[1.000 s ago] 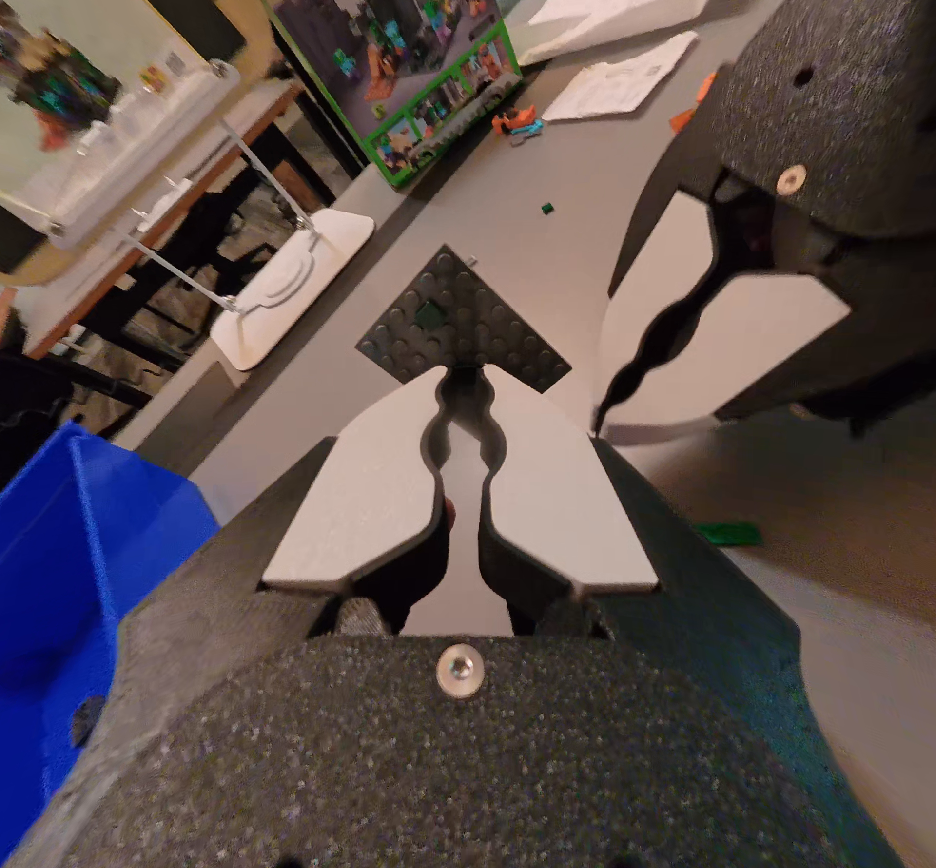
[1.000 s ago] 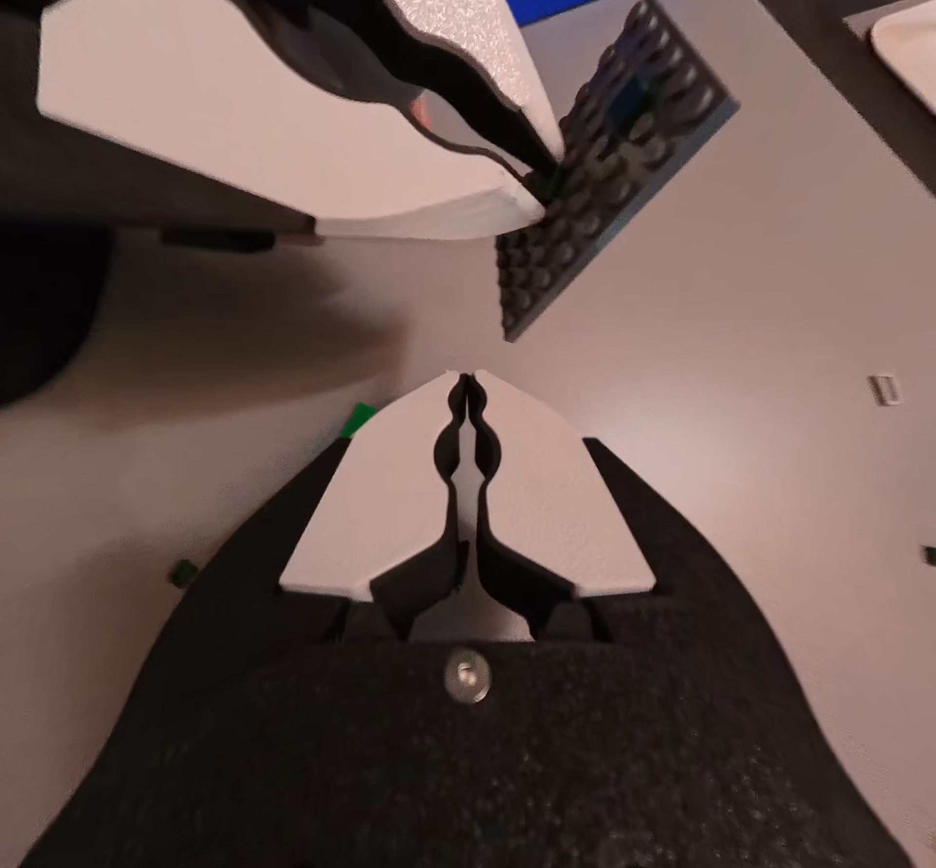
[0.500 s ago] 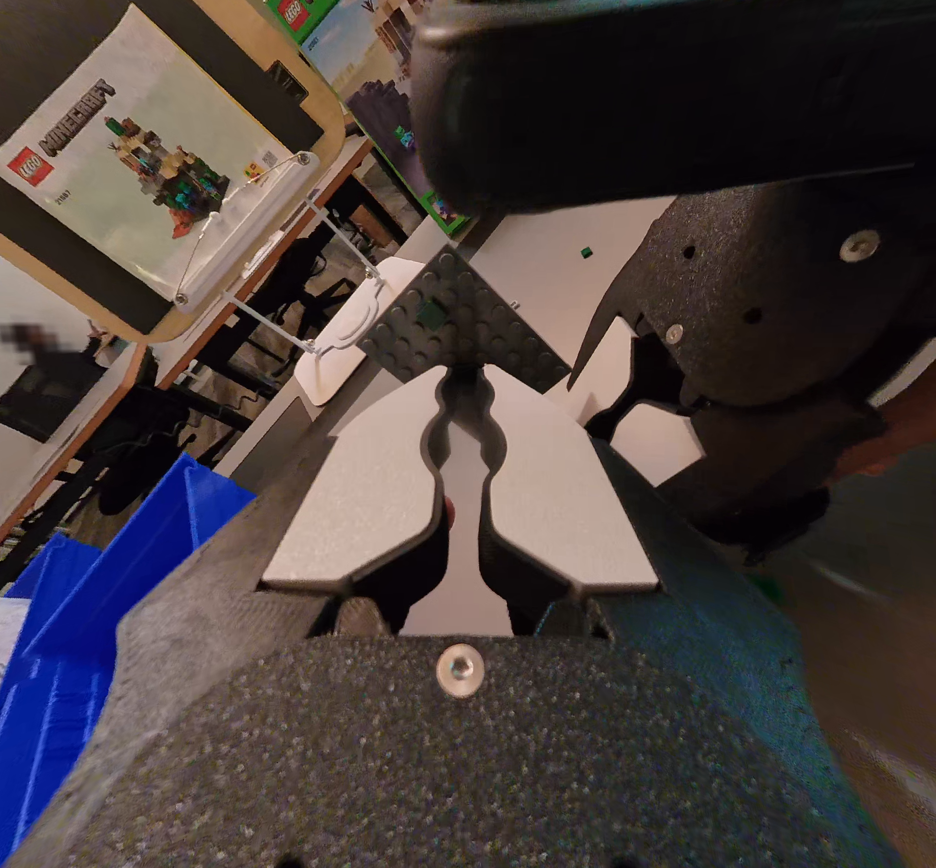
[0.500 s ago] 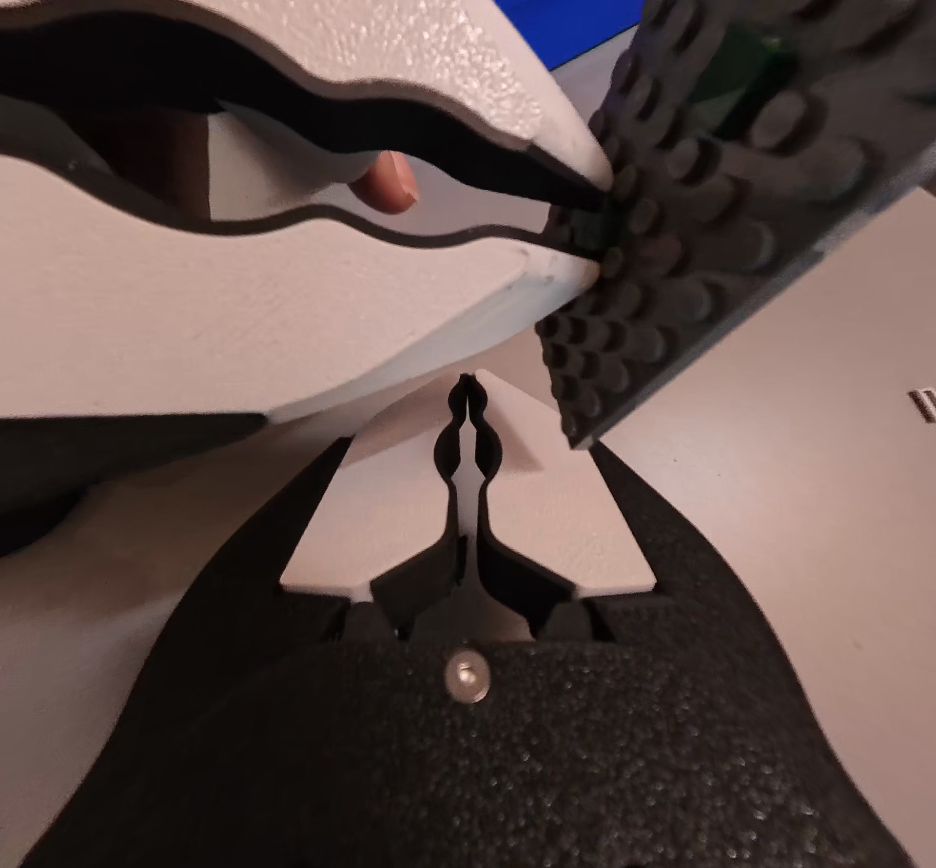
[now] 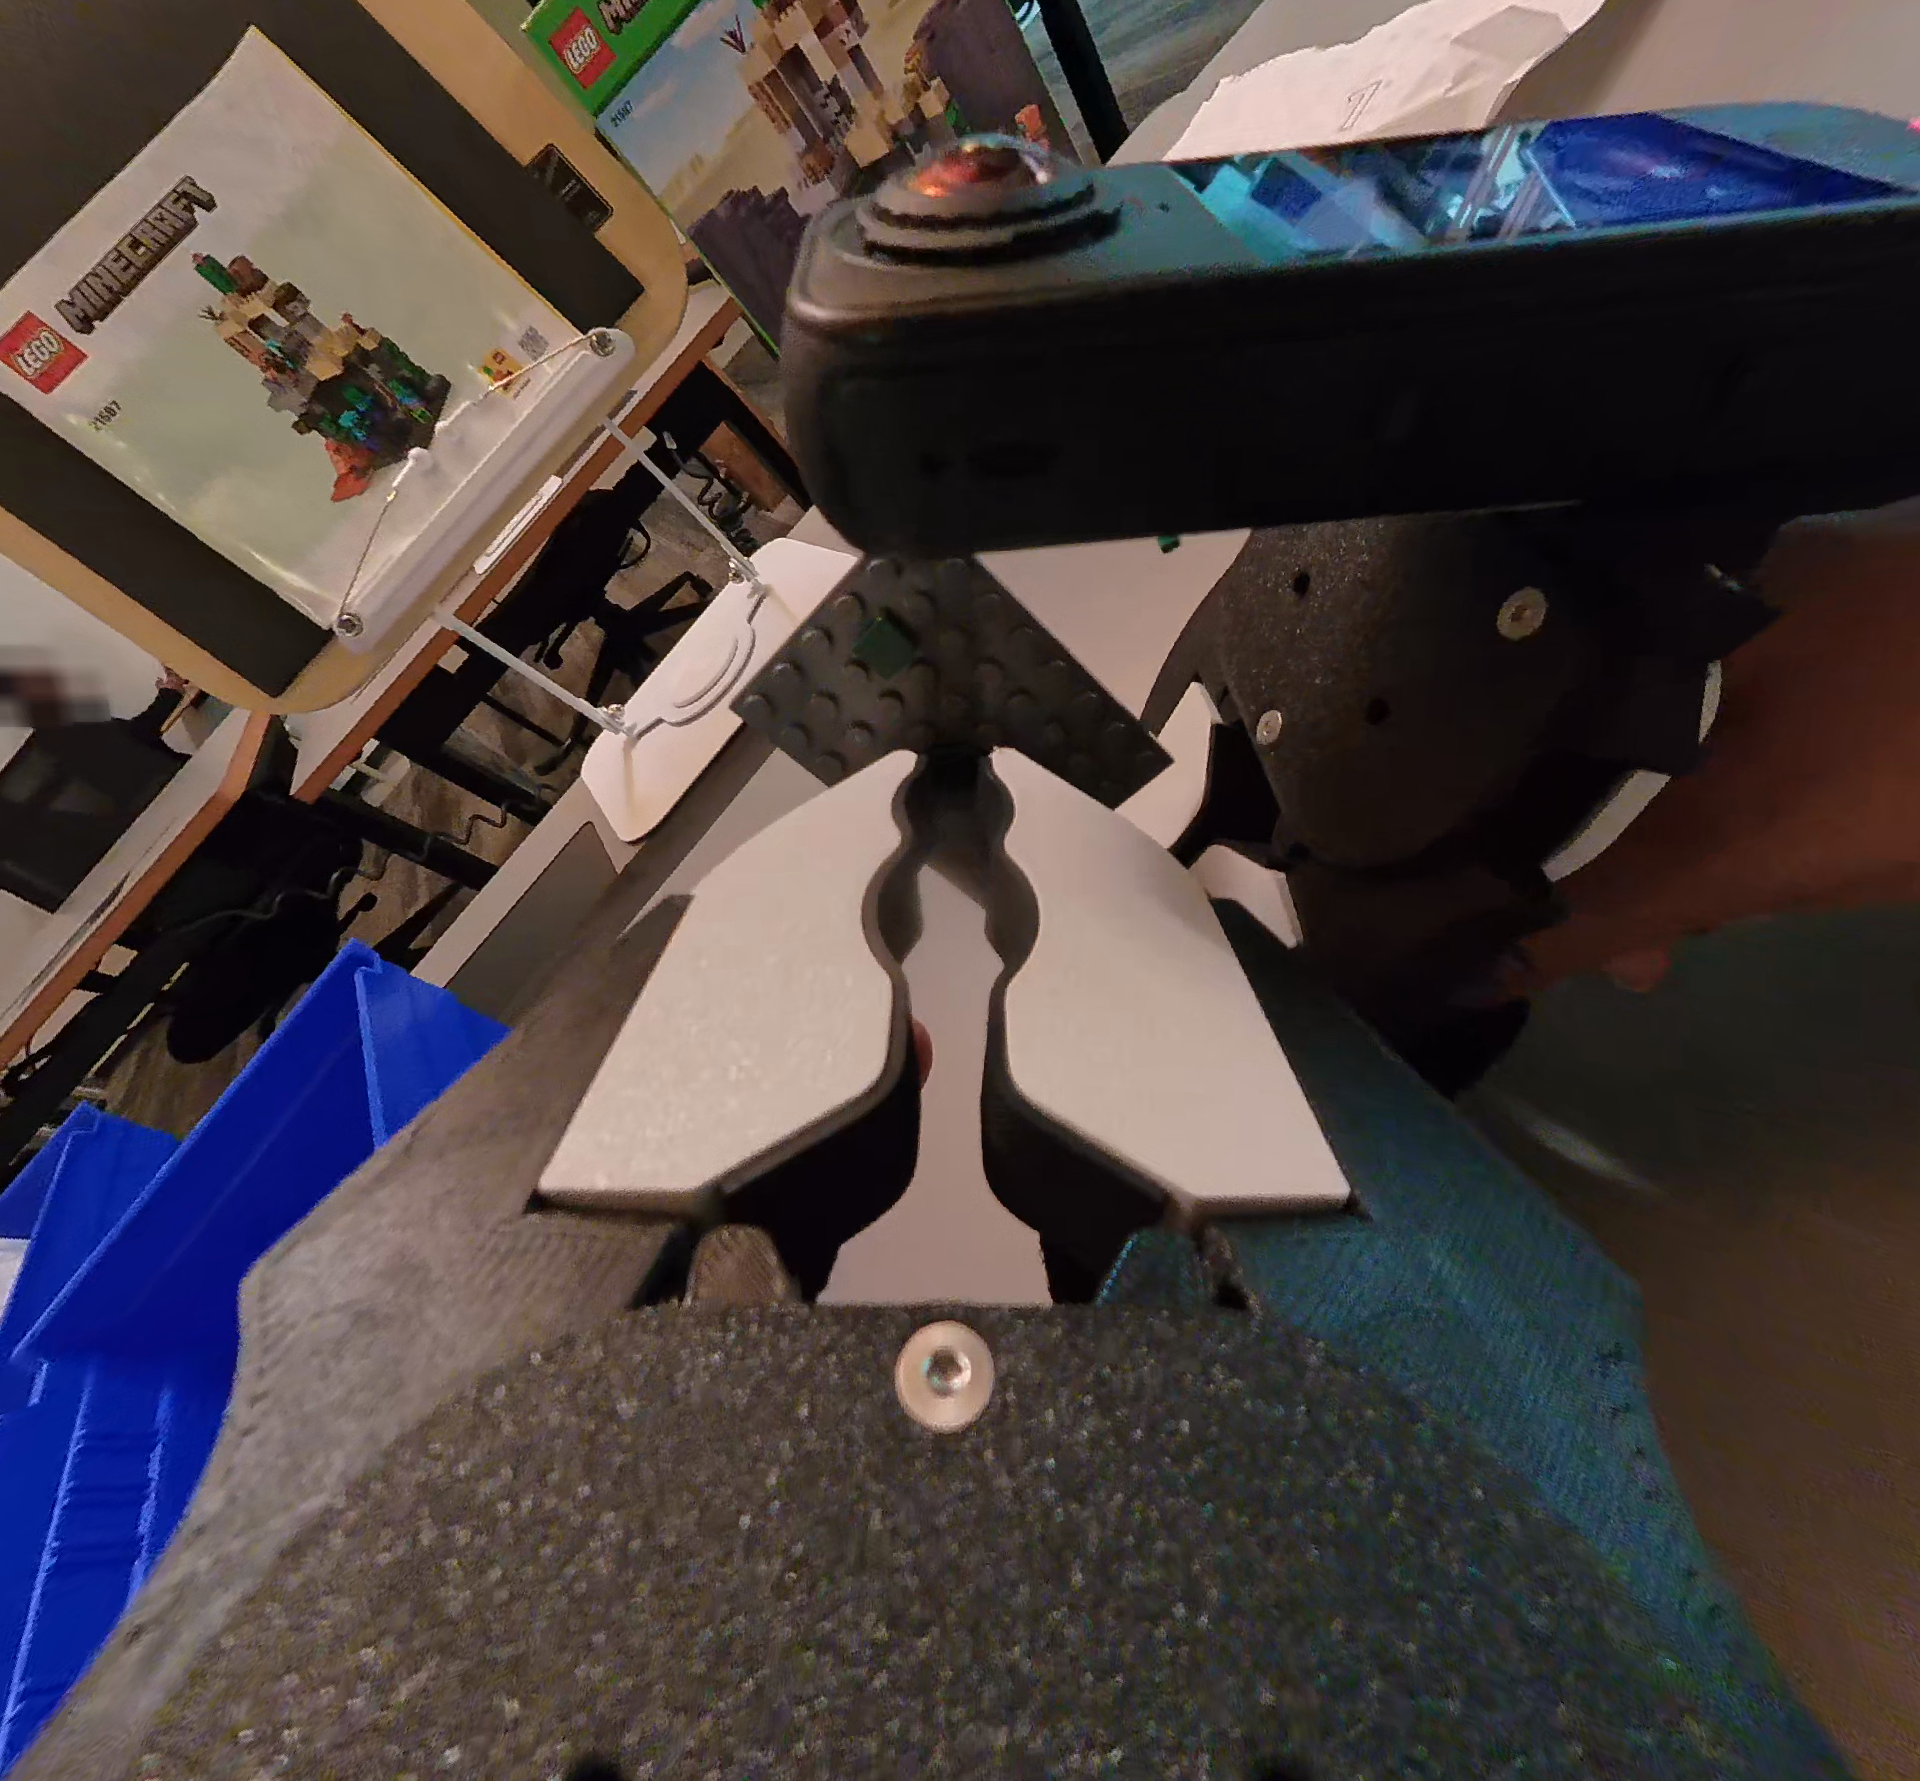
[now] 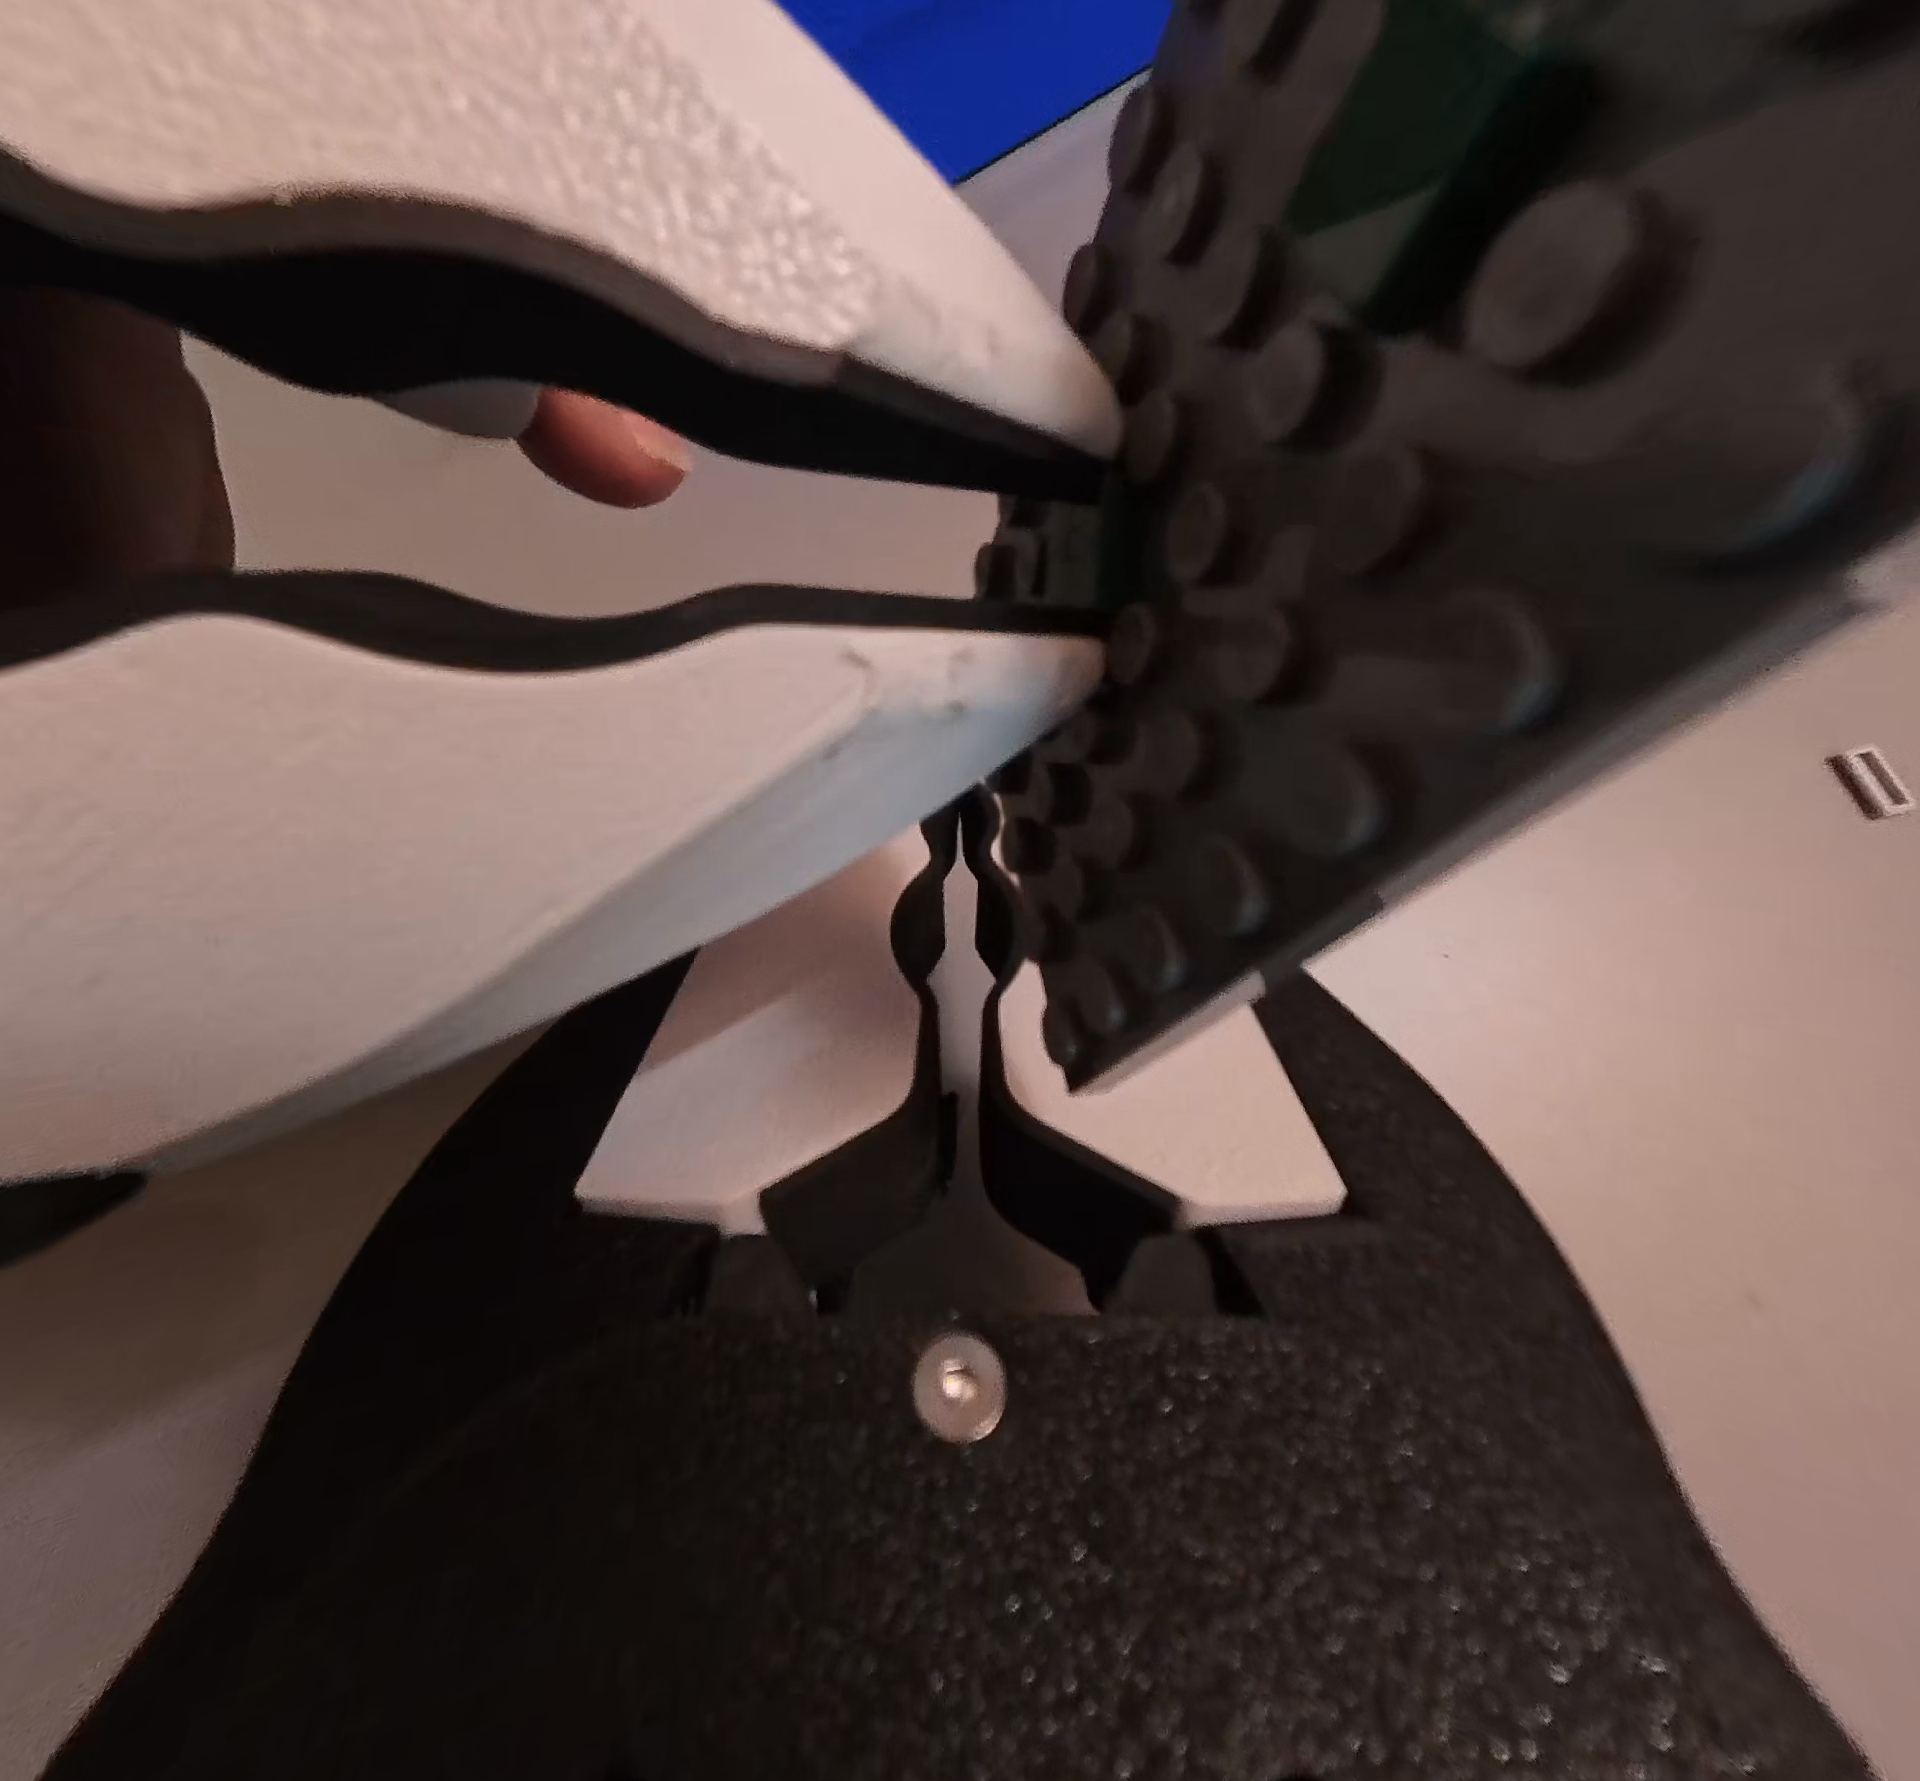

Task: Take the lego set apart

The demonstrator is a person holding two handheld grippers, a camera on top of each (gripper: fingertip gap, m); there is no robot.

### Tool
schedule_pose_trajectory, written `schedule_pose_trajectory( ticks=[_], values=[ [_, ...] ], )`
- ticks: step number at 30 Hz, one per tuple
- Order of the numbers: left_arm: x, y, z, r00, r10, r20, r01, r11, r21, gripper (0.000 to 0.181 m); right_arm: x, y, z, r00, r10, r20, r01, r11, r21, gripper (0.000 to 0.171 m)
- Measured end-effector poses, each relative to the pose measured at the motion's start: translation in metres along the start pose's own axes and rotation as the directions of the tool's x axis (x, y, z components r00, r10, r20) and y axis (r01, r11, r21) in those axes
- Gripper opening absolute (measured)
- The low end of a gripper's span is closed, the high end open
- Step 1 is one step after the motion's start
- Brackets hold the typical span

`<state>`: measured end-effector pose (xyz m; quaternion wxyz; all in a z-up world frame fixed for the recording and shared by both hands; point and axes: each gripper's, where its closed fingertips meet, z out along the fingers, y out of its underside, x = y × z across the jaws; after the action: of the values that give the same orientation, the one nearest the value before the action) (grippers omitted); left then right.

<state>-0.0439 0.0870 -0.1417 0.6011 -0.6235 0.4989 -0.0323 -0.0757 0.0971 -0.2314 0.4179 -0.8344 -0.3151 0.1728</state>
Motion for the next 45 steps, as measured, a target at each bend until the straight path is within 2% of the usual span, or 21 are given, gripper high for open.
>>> schedule_pose_trajectory(
  ticks=[8, 13, 19, 25, 32, 45],
  values=[
    [0.0, 0.017, 0.005, 0.993, 0.112, 0.025, -0.11, 0.993, -0.053, 0.008, -0.003, 0.003, -0.004, 0.999, 0.006, 0.049, -0.004, 0.999, -0.041, 0.0],
    [0.001, 0.028, 0.008, 0.992, 0.122, -0.011, -0.122, 0.987, -0.108, 0.008, -0.004, 0.01, -0.009, 0.998, -0.017, 0.067, 0.023, 0.996, -0.087, 0.0],
    [0.011, 0.031, 0.012, 0.972, 0.123, -0.201, -0.166, 0.962, -0.214, 0.008, -0.009, 0.03, -0.02, 0.992, 0.015, 0.124, 0.004, 0.988, -0.157, 0.0],
    [0.023, 0.028, 0.011, 0.913, 0.108, -0.393, -0.246, 0.916, -0.318, 0.008, -0.006, 0.042, -0.025, 0.99, 0.053, 0.127, -0.03, 0.984, -0.176, 0.0],
    [0.032, 0.02, 0.001, 0.824, -0.009, -0.567, -0.23, 0.908, -0.35, 0.008, -0.007, 0.05, -0.028, 0.986, 0.065, 0.156, -0.03, 0.976, -0.216, 0.0],
    [0.034, 0.02, -0.023, 0.659, -0.177, -0.731, -0.236, 0.875, -0.424, 0.008, -0.018, 0.056, -0.027, 0.979, 0.023, 0.205, 0.029, 0.968, -0.248, 0.0]
  ],
)
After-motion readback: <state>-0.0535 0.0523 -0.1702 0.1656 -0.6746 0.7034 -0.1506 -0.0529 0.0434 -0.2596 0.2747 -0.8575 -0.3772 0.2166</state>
